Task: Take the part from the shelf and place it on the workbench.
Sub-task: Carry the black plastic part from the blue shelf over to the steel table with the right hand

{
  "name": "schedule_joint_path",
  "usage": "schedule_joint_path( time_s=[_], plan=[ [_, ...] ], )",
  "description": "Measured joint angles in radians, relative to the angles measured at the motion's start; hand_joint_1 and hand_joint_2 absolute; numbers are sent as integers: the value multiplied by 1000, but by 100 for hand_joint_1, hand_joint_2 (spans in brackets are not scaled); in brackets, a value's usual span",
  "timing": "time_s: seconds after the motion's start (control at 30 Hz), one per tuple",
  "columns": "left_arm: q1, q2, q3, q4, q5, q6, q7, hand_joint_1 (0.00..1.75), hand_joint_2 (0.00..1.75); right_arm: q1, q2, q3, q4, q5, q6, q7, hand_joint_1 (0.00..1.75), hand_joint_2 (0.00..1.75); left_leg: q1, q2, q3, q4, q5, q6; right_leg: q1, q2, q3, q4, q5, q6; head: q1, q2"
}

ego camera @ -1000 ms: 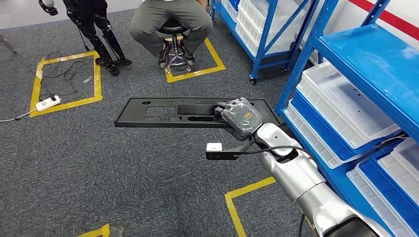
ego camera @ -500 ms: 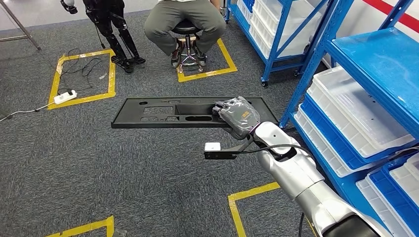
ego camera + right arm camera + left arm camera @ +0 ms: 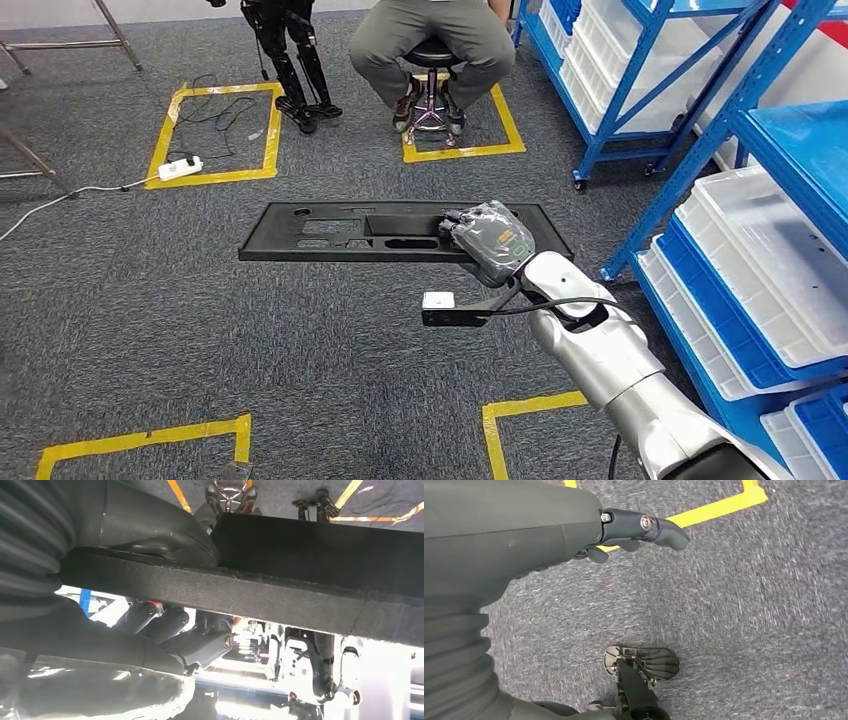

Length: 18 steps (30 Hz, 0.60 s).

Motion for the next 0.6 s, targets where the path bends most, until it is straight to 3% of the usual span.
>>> schedule_joint_path(
  time_s=[0.03,0.1,0.2,0.23,0.3,0.37,0.43,0.47,0.53,0.6],
  plan=[
    [0,0,1,0,0,0,0,0,175,-1,-1,0,0,0,0,0,171,175,0,-8,-1,0,1,-3,-5,10,36,-79,30,9,0,0],
    [0,0,2,0,0,0,0,0,175,-4,0,0,0,0,0,1,171,175,-3,-21,-5,2,3,-14,-8,26,87,-189,71,11,0,0],
    [3,0,5,0,-1,1,0,0,175,-4,4,2,0,0,0,1,171,175,0,-32,-11,1,7,-30,-7,20,97,-211,85,-7,-1,0],
    [5,0,5,0,-1,1,0,0,175,-6,6,2,0,0,0,1,171,175,3,-25,-15,8,1,-34,-9,15,98,-213,87,-15,-1,0],
    [6,0,6,0,-2,2,0,0,175,-9,11,2,0,0,1,1,171,175,6,8,-45,77,-42,-41,-9,5,102,-217,91,-33,-3,0],
    [6,0,6,0,-2,3,0,0,175,-11,14,3,0,0,2,1,171,175,6,37,-106,214,-108,-45,-1,-6,103,-217,90,-45,-5,0],
    [7,-1,7,0,-1,4,0,0,175,-10,16,4,0,0,5,1,171,175,6,44,-145,297,-130,-46,6,-18,105,-217,88,-49,-5,0],
    [7,-1,8,0,-1,5,0,0,175,-9,18,5,0,0,6,1,171,175,6,46,-137,281,-114,-44,8,-24,106,-217,86,-50,-5,0],
    [7,-1,8,0,1,7,0,0,175,-11,21,5,0,0,6,1,171,175,4,62,-72,155,-53,-36,12,-35,111,-217,82,-51,-5,0],
    [6,0,9,0,2,9,0,0,175,-13,23,5,0,0,6,1,171,175,-6,87,-16,45,-18,-26,20,-44,111,-215,78,-47,-4,0]
  ],
)
